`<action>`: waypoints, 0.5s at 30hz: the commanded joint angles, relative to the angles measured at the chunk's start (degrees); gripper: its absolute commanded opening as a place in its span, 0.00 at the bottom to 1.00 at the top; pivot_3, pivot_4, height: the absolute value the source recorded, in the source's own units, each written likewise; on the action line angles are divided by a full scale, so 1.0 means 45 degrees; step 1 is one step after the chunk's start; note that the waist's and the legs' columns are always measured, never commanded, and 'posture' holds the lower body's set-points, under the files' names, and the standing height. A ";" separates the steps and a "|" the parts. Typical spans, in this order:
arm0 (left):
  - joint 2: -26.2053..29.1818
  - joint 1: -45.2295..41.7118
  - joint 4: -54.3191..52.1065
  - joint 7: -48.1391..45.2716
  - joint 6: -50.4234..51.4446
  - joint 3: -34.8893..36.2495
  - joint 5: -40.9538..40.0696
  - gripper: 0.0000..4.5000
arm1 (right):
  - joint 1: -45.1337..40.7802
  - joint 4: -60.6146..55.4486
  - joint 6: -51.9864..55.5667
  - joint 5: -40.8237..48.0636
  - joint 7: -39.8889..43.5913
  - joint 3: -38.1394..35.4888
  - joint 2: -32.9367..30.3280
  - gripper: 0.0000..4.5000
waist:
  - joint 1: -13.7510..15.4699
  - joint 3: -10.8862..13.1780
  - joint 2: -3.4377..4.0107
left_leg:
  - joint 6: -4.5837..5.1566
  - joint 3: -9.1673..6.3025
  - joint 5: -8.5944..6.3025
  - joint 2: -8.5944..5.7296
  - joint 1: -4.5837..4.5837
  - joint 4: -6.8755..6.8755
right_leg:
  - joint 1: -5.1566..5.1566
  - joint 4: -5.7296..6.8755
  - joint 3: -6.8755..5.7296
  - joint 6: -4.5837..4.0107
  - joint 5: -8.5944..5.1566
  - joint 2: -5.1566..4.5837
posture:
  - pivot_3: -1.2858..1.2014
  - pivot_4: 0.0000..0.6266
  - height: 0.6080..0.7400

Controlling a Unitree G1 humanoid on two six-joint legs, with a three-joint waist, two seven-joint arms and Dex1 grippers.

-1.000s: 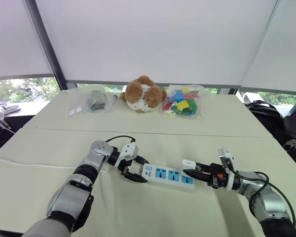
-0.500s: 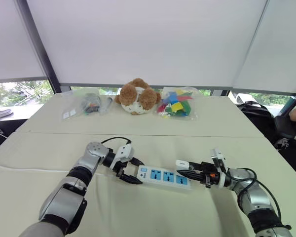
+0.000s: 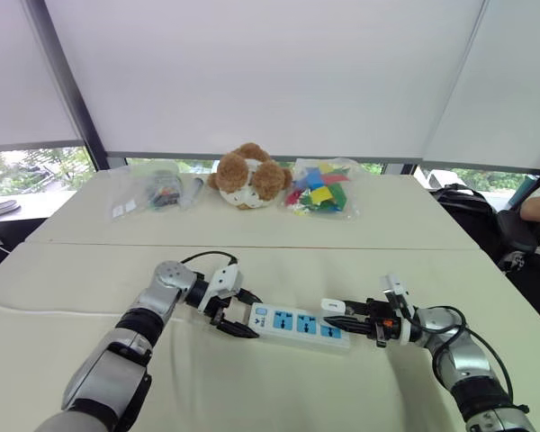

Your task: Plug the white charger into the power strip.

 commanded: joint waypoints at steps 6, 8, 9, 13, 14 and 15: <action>0.0365 0.0635 0.0160 -0.0686 0.0219 -0.0786 0.0604 0.65 | 0.0559 0.1442 -0.0458 -0.1008 -0.0217 0.0289 -0.0233 0.16 | -0.0009 -0.0001 -0.0003 | 0.0000 0.0005 -0.0001 0.0000 0.0002 -0.0005 | 0.0004 -0.0010 0.0001 -0.0001 -0.0001 -0.0003 | 0.52 0.24 0.99; 0.0421 0.0697 0.0073 -0.0686 0.0236 -0.0831 0.0566 0.65 | 0.0490 0.1864 -0.0693 -0.1120 -0.0200 0.0388 -0.0165 0.16 | -0.0018 -0.0006 -0.0012 | 0.0000 0.0005 -0.0001 0.0000 0.0008 -0.0006 | 0.0008 -0.0010 0.0001 -0.0001 -0.0002 -0.0004 | 0.52 0.24 0.99; 0.0480 0.0737 -0.0006 -0.0686 0.0267 -0.0868 0.0523 0.65 | 0.0455 0.2086 -0.0763 -0.1160 -0.0186 0.0455 -0.0105 0.16 | -0.0033 -0.0011 -0.0020 | 0.0000 0.0005 -0.0001 0.0001 0.0015 -0.0007 | 0.0013 -0.0010 0.0002 -0.0003 -0.0002 -0.0004 | 0.52 0.24 0.99; 0.0707 0.0904 -0.0354 -0.0686 0.0419 -0.0975 0.0371 0.65 | 0.0298 0.2930 -0.1168 -0.1349 -0.0088 0.0738 0.0087 0.16 | -0.0140 -0.0047 -0.0068 | -0.0001 -0.0003 -0.0002 0.0015 0.0051 -0.0026 | 0.0035 -0.0011 0.0008 -0.0040 -0.0022 -0.0007 | 0.52 0.24 0.99; 0.0782 0.0957 -0.0475 -0.0686 0.0469 -0.1009 0.0311 0.65 | 0.0279 0.3064 -0.1245 -0.1377 -0.0111 0.0774 0.0135 0.16 | -0.0151 -0.0055 -0.0078 | -0.0001 -0.0007 -0.0002 0.0021 0.0058 -0.0029 | 0.0036 -0.0010 0.0013 -0.0042 -0.0023 -0.0008 | 0.52 0.24 0.99; 0.0841 0.0998 -0.0601 -0.0686 0.0547 -0.1039 0.0270 0.65 | 0.0236 0.3324 -0.1266 -0.1397 -0.0071 0.0813 0.0189 0.16 | -0.0159 -0.0059 -0.0086 | -0.0001 -0.0009 -0.0002 0.0023 0.0065 -0.0035 | 0.0037 -0.0009 0.0018 -0.0042 -0.0023 -0.0008 | 0.52 0.24 0.99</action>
